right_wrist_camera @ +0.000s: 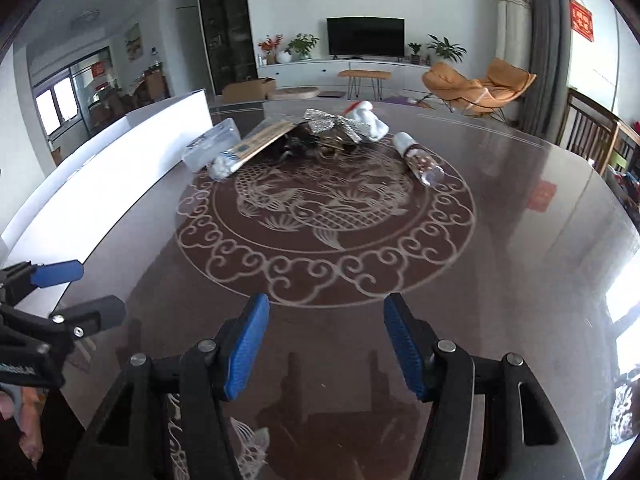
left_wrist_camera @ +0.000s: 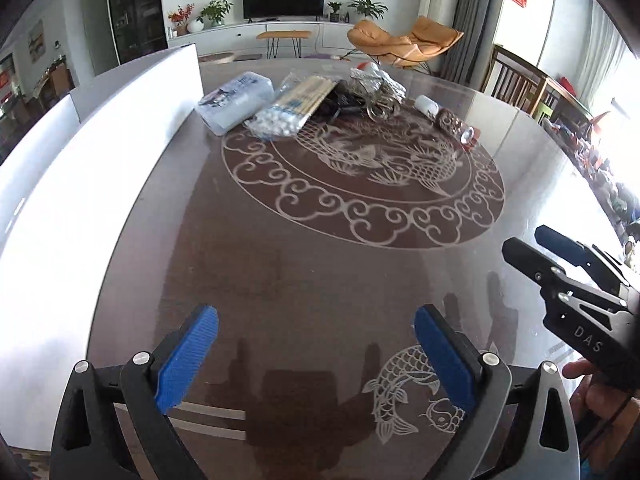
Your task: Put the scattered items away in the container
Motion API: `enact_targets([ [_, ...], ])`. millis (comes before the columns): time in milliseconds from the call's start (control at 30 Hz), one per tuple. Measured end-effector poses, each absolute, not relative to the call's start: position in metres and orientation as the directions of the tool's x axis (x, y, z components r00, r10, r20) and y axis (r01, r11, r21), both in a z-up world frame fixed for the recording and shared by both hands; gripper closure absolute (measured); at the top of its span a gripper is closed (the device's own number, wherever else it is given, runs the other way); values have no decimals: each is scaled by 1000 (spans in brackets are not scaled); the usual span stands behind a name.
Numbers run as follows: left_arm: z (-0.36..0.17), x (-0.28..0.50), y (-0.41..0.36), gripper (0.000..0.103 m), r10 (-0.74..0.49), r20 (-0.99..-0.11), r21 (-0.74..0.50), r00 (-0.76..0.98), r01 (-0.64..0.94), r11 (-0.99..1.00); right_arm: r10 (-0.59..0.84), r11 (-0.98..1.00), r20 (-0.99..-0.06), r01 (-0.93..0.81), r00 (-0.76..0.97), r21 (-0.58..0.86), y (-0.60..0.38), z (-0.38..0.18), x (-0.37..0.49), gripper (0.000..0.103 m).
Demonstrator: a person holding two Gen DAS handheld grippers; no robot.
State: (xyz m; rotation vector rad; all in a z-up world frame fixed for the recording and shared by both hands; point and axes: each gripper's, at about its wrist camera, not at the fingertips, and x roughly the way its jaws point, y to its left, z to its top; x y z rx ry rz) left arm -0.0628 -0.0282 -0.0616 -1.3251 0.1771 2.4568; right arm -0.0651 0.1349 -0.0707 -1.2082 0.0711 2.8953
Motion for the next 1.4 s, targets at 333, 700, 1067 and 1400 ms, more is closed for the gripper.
enact_targets([
  [333,-83,-57,-7,3,220,-847,-42,-484,-351,-935,40,-998,-720,-59,-693,2,161,-79,-46,42],
  [700,-94,-59,4,3,110,-878,43,-466,-306,-951,-50,-994,-743,-36,-668,99,188,-92,-48,42],
  [1067,-82,-86,-5,3,95,-848,6,-521,-189,-982,-190,-967,-705,6,-684,255,200,-94,-43,41],
  [1400,-10,-272,3,3,-70,-737,200,-672,-119,-973,-155,-977,-715,-1,-681,213,193,-92,-44,42],
])
